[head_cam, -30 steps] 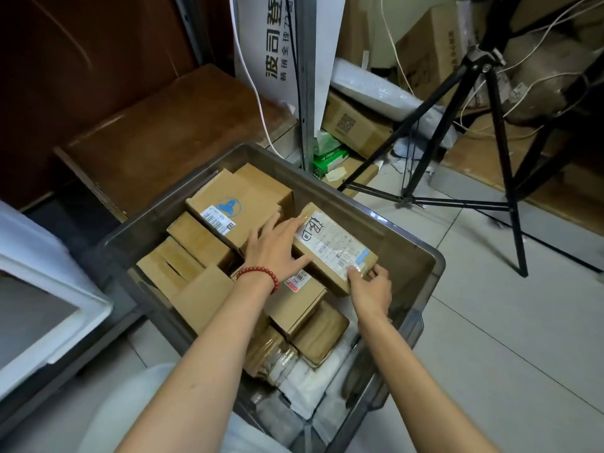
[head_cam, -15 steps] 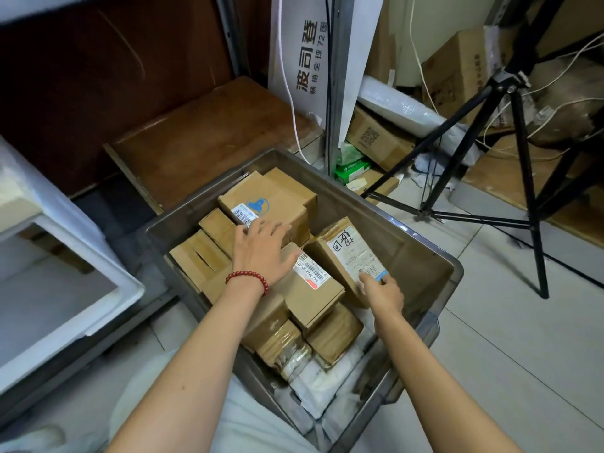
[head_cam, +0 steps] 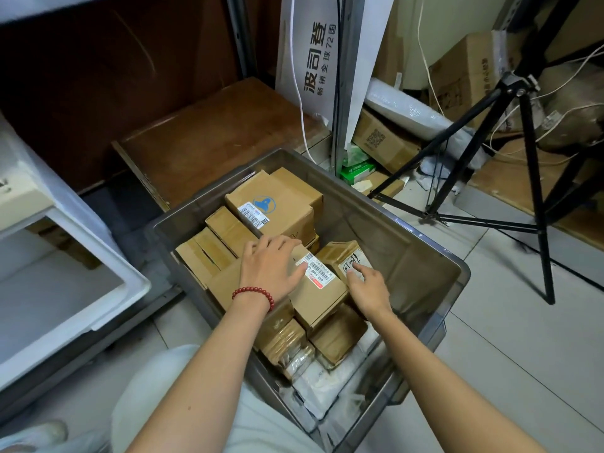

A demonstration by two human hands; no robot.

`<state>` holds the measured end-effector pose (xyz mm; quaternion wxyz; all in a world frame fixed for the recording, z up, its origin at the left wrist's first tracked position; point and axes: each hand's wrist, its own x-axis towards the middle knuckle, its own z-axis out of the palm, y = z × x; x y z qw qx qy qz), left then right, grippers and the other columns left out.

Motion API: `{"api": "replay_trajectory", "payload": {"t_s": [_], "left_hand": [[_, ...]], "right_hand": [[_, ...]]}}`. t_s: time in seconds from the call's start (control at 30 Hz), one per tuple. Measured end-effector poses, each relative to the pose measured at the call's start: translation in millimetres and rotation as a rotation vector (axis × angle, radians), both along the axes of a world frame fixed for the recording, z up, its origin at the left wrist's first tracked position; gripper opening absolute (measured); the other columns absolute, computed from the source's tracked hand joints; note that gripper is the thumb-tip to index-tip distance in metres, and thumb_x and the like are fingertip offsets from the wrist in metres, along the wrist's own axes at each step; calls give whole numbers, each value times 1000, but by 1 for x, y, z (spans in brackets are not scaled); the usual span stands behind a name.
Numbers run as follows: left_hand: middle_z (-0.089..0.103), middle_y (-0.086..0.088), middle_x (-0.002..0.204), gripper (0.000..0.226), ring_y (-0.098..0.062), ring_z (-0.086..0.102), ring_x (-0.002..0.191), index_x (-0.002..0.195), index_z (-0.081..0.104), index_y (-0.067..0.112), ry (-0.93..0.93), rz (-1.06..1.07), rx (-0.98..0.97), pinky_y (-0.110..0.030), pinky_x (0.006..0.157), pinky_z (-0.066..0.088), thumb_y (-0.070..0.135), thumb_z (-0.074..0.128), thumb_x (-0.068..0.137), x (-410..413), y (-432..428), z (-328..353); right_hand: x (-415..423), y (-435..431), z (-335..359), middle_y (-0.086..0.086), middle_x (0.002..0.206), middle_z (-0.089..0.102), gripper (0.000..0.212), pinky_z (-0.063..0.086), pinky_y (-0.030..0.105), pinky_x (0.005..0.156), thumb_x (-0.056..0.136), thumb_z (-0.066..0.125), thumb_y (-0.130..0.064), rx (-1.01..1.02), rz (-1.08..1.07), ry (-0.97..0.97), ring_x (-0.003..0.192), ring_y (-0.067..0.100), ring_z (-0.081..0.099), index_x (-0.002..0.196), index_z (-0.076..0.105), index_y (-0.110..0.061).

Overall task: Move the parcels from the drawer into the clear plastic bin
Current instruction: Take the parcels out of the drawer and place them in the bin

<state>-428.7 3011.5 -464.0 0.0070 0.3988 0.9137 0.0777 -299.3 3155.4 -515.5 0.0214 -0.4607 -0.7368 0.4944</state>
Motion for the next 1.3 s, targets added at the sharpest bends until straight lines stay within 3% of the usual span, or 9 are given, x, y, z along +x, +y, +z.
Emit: {"api": "replay_trajectory", "payload": {"t_s": [0.17, 0.27, 0.33, 0.53, 0.7, 0.87, 1.0, 1.17, 1.3], "left_hand": [[51, 14, 133, 49, -10, 39, 124, 134, 46, 36, 5, 13, 61, -35, 100, 28, 56, 43, 90, -7, -1, -11], [50, 14, 132, 48, -10, 39, 122, 133, 48, 35, 27, -7, 80, -33, 97, 28, 55, 45, 89, -11, 2, -16], [48, 14, 134, 48, -11, 37, 123, 132, 49, 35, 36, -11, 94, -33, 95, 28, 54, 47, 88, -14, 6, -20], [54, 11, 129, 49, -17, 34, 116, 130, 53, 32, 4, 30, 153, -37, 87, 37, 52, 51, 85, -16, 23, -29], [56, 9, 124, 48, -20, 36, 114, 129, 53, 33, 40, 48, 162, -36, 83, 33, 54, 52, 86, -21, 32, -29], [57, 10, 122, 50, -20, 40, 113, 131, 52, 34, 54, 50, 149, -37, 84, 34, 57, 47, 87, -21, 30, -28], [57, 11, 122, 52, -20, 40, 113, 132, 50, 35, 51, 44, 146, -36, 85, 33, 58, 43, 86, -23, 29, -25], [57, 11, 122, 53, -20, 40, 113, 133, 48, 36, 56, 41, 134, -36, 84, 31, 59, 44, 86, -22, 29, -24], [57, 11, 122, 53, -21, 40, 112, 134, 48, 36, 46, 32, 131, -37, 84, 32, 58, 46, 87, -22, 30, -22]], "right_hand": [[-36, 16, -12, 6, 156, 28, 51, 19, 40, 117, 102, 21, -41, 97, 283, -101, 143, 23, 24, 142, 46, -20], [-52, 19, -21, 5, 153, 26, 57, 28, 38, 107, 99, 17, -45, 114, 315, -145, 135, 23, 36, 137, 51, -19], [-57, 26, -26, 5, 149, 28, 53, 33, 36, 99, 99, 20, -44, 153, 319, -150, 128, 25, 43, 134, 52, -20], [-54, 61, -37, 4, 147, 32, 45, 30, 26, 103, 103, 33, -31, 307, 502, -151, 129, 23, 41, 146, 39, -22], [-45, 64, -41, 5, 148, 22, 61, 33, 38, 106, 96, 48, -46, 519, 657, -234, 132, 27, 32, 150, 24, -32], [-43, 42, -52, 12, 154, 6, 78, 23, 39, 115, 91, 58, -45, 554, 589, -214, 141, 30, 13, 153, 13, -32], [-43, 42, -53, 8, 151, 13, 103, 23, 36, 114, 84, 71, -40, 475, 456, -158, 138, 26, 18, 154, -1, -17], [-34, 41, -52, 9, 147, 19, 98, 26, 36, 110, 84, 68, -44, 570, 464, -201, 134, 27, 25, 154, 4, -19], [-27, 35, -50, 9, 154, 16, 95, 23, 39, 114, 86, 67, -35, 527, 408, -172, 139, 27, 22, 153, 2, -23]]}}
